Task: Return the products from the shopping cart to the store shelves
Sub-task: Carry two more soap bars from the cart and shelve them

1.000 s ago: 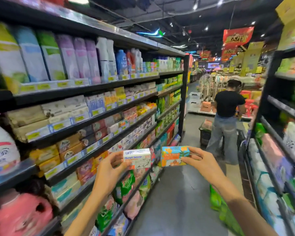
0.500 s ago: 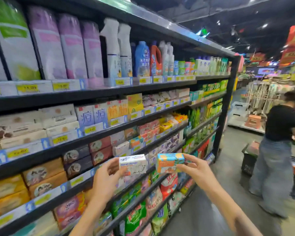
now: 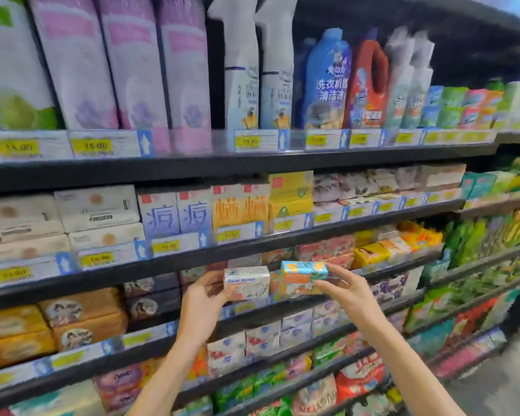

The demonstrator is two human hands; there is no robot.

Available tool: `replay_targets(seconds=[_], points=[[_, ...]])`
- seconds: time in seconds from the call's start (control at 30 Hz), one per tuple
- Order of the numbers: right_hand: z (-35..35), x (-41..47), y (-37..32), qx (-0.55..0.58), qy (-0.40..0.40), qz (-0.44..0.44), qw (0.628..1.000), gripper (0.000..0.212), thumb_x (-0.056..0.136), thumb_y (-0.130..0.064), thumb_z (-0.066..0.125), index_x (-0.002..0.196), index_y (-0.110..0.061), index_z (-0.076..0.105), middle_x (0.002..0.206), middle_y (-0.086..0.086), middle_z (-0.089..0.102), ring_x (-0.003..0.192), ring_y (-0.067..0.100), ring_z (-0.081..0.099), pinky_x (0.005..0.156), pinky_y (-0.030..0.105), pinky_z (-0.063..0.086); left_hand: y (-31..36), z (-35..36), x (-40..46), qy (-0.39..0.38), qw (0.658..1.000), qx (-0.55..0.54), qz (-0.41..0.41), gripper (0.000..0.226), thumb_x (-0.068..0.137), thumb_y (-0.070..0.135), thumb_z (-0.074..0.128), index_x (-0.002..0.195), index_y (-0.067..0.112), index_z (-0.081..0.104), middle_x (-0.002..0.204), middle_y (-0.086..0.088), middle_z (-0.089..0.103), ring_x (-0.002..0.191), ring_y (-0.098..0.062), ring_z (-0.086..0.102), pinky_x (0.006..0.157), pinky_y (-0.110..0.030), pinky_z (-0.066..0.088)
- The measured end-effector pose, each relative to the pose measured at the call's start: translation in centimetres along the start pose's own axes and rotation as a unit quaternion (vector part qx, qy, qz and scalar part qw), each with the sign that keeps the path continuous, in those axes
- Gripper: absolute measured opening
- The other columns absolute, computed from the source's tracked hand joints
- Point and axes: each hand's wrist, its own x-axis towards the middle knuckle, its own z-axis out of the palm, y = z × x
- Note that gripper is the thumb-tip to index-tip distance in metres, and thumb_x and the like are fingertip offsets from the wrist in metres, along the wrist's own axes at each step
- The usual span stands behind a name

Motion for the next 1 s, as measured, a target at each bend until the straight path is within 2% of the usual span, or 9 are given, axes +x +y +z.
replay_targets(seconds=[0.13, 0.2, 0.3, 0.37, 0.43, 0.53, 0.63, 0.73, 1.0], points=[[-0.2, 4.4, 1.1, -0.023, -0.040, -0.021, 0.999, 0.046, 0.082, -0.026, 0.079, 0.124, -0.025, 0.061, 0.107, -0.017, 0.069, 0.093, -0.012, 0.065, 0.079, 0.011, 0.052, -0.3, 1.7, 0.9, 0.058, 0.998, 0.009, -0.025, 0.030, 0.086, 0.014, 0.077, 0.113, 0.020, 0.066, 0.096, 0.017, 0.069, 0.082, 0.017, 0.064, 0.072, -0.004, 0.049], [-0.3, 6.3, 1.6, -0.031, -0.055, -0.028, 0.998, 0.046, 0.081, -0.027, 0.080, 0.123, -0.020, 0.064, 0.105, -0.016, 0.071, 0.094, -0.009, 0.067, 0.084, 0.014, 0.053, -0.4, 2.5, 1.3, 0.077, 0.996, 0.019, -0.030, 0.033, 0.086, 0.015, 0.077, 0.119, 0.015, 0.069, 0.103, 0.008, 0.073, 0.089, 0.011, 0.067, 0.078, -0.009, 0.053], [-0.3, 8.5, 2.4, -0.049, -0.082, -0.035, 0.995, 0.063, 0.075, -0.041, 0.083, 0.129, -0.015, 0.063, 0.115, -0.009, 0.072, 0.107, 0.005, 0.067, 0.100, 0.034, 0.052, -0.5, 3.8, 1.6, 0.117, 0.991, 0.014, -0.060, 0.042, 0.085, 0.017, 0.078, 0.124, 0.007, 0.066, 0.112, -0.003, 0.073, 0.098, -0.010, 0.070, 0.091, -0.031, 0.056], [-0.4, 9.4, 2.8, -0.051, -0.094, -0.032, 0.994, 0.065, 0.075, -0.043, 0.082, 0.130, -0.014, 0.063, 0.119, -0.005, 0.071, 0.110, 0.010, 0.066, 0.102, 0.038, 0.050, -0.2, 4.8, 1.7, 0.140, 0.987, 0.019, -0.077, 0.048, 0.086, 0.020, 0.078, 0.128, 0.004, 0.062, 0.115, -0.006, 0.069, 0.101, -0.018, 0.066, 0.088, -0.027, 0.051], [-0.5, 10.0, 3.1, -0.048, -0.095, -0.032, 0.994, 0.059, 0.078, -0.039, 0.081, 0.128, -0.013, 0.063, 0.115, -0.004, 0.071, 0.105, 0.010, 0.067, 0.096, 0.033, 0.052, -0.2, 5.6, 1.8, 0.151, 0.985, 0.035, -0.077, 0.049, 0.087, 0.025, 0.077, 0.129, 0.007, 0.061, 0.117, -0.006, 0.069, 0.103, -0.019, 0.066, 0.088, -0.027, 0.051], [-0.5, 10.6, 3.7, -0.034, -0.092, -0.024, 0.995, 0.058, 0.078, -0.040, 0.081, 0.127, -0.014, 0.063, 0.112, -0.004, 0.072, 0.099, 0.009, 0.068, 0.081, 0.023, 0.051, -0.4, 6.2, 1.9, 0.178, 0.980, 0.070, -0.058, 0.039, 0.087, 0.032, 0.075, 0.119, 0.013, 0.066, 0.110, -0.003, 0.072, 0.100, -0.018, 0.069, 0.093, -0.039, 0.056], [-0.4, 10.8, 4.2, -0.033, -0.090, -0.023, 0.995, 0.050, 0.080, -0.036, 0.080, 0.122, -0.014, 0.065, 0.106, -0.009, 0.073, 0.092, -0.001, 0.067, 0.069, 0.010, 0.047, -0.4, 6.8, 1.9, 0.201, 0.975, 0.077, -0.051, 0.028, 0.088, 0.032, 0.074, 0.110, 0.015, 0.067, 0.103, 0.000, 0.072, 0.096, -0.016, 0.070, 0.089, -0.036, 0.056], [-0.4, 10.8, 4.4, -0.034, -0.084, -0.016, 0.996, 0.046, 0.081, -0.033, 0.080, 0.120, -0.014, 0.066, 0.106, -0.011, 0.072, 0.093, -0.002, 0.065, 0.068, 0.009, 0.045, -0.8, 7.3, 2.0, 0.213, 0.971, 0.097, -0.050, 0.026, 0.090, 0.037, 0.071, 0.100, 0.015, 0.064, 0.098, 0.000, 0.070, 0.088, -0.013, 0.069, 0.079, -0.027, 0.055], [0.2, 10.9, 4.7, -0.043, -0.072, -0.022, 0.996, 0.038, 0.083, -0.028, 0.079, 0.114, -0.014, 0.064, 0.103, -0.011, 0.069, 0.096, -0.002, 0.062, 0.066, 0.003, 0.047, -1.7, 7.5, 2.7, 0.221, 0.966, 0.126, -0.052, 0.026, 0.090, 0.037, 0.071, 0.093, 0.013, 0.063, 0.090, 0.000, 0.068, 0.082, -0.014, 0.068, 0.073, -0.027, 0.056]])
